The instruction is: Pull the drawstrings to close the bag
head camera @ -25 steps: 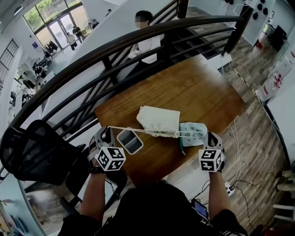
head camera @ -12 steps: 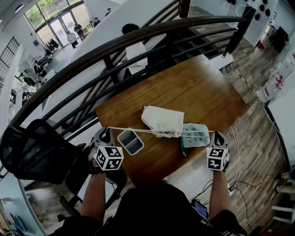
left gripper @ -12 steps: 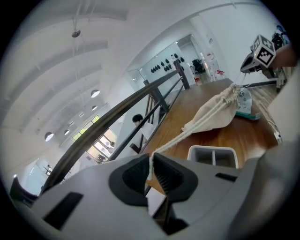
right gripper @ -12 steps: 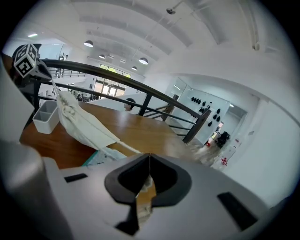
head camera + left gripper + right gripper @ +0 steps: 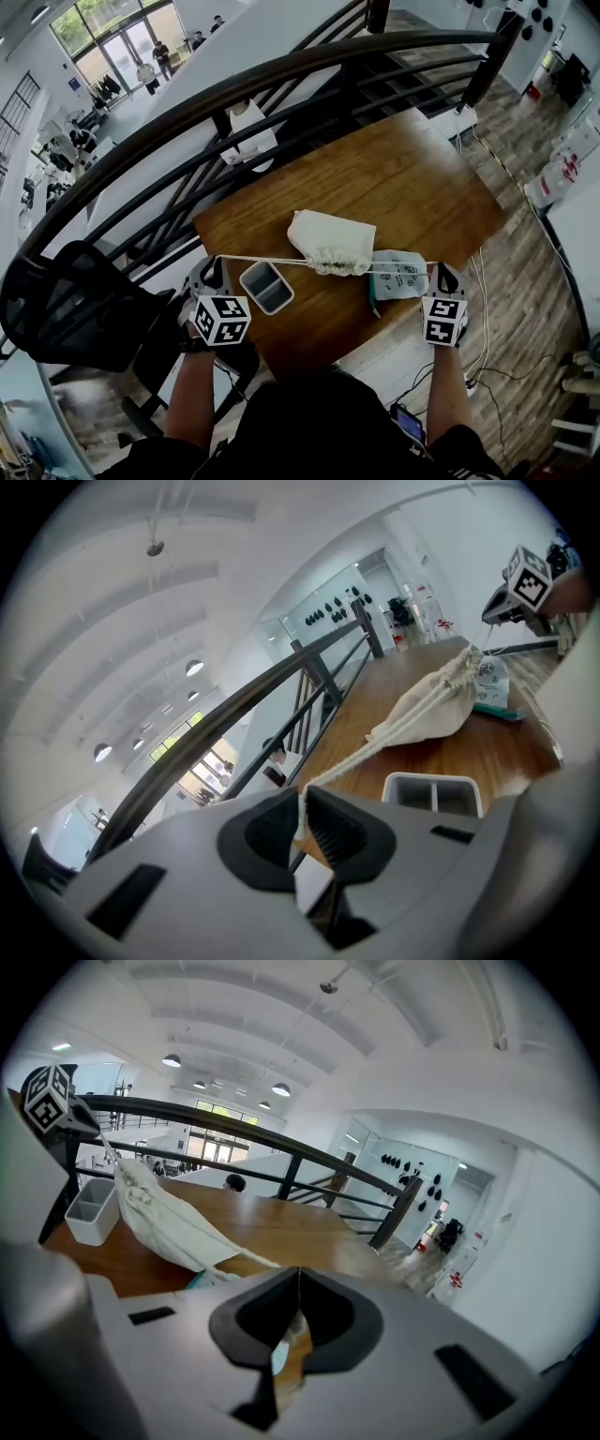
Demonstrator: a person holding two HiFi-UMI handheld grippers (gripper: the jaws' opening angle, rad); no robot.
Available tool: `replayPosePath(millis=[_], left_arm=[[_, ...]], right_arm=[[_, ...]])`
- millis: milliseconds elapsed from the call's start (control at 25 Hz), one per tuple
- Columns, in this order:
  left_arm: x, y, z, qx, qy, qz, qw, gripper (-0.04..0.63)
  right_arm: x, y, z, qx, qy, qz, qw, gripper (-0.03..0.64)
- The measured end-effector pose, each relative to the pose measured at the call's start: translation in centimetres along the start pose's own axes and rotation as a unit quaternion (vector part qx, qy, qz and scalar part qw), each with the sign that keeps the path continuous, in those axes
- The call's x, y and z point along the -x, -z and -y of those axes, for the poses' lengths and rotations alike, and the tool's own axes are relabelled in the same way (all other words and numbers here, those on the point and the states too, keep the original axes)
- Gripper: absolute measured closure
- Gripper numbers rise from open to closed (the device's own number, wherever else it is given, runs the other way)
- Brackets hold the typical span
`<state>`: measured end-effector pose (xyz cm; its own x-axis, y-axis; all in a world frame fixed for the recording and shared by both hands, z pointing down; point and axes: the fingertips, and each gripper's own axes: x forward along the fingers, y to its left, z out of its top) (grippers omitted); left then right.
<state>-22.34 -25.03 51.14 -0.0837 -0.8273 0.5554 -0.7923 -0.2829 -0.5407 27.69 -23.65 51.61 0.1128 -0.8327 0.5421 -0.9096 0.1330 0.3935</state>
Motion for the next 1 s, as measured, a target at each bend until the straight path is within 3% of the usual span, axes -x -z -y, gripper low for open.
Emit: replayPosePath(millis=[200, 360, 520, 840, 1000], left_arm=[[-0.3, -0.5, 0.1, -0.013, -0.003, 0.007, 0.9999, 0.557], [-1.7, 0.3, -0.4, 0.045, 0.028, 0.000, 0.9986, 0.557], [-2.2, 0.3, 0.2, 0.044, 0.028, -0.012, 0.9985, 0.558], [-1.4, -0.3, 0.4, 0.036, 0.029, -0.010, 0.9989, 0.558], [-0.9, -1.2, 1.6, 0.041, 0.048, -0.002, 0.9980, 0.557]], right_arm=[[-0.5, 0.2, 0.7, -0.021, 0.005, 0.002, 1.000, 0.617], [-1.4, 2.1, 3.6, -0.096, -0.008, -0.005, 0.995, 0.617], [-1.4, 2.4, 3.0, -0.074, -0.003, -0.016, 0.997, 0.617], [-0.7, 1.0, 3.7, -0.075, 0.009, -0.007, 0.997, 0.617], [-0.3, 0.3, 3.0, -0.085, -0.008, -0.001, 0.996, 0.616]])
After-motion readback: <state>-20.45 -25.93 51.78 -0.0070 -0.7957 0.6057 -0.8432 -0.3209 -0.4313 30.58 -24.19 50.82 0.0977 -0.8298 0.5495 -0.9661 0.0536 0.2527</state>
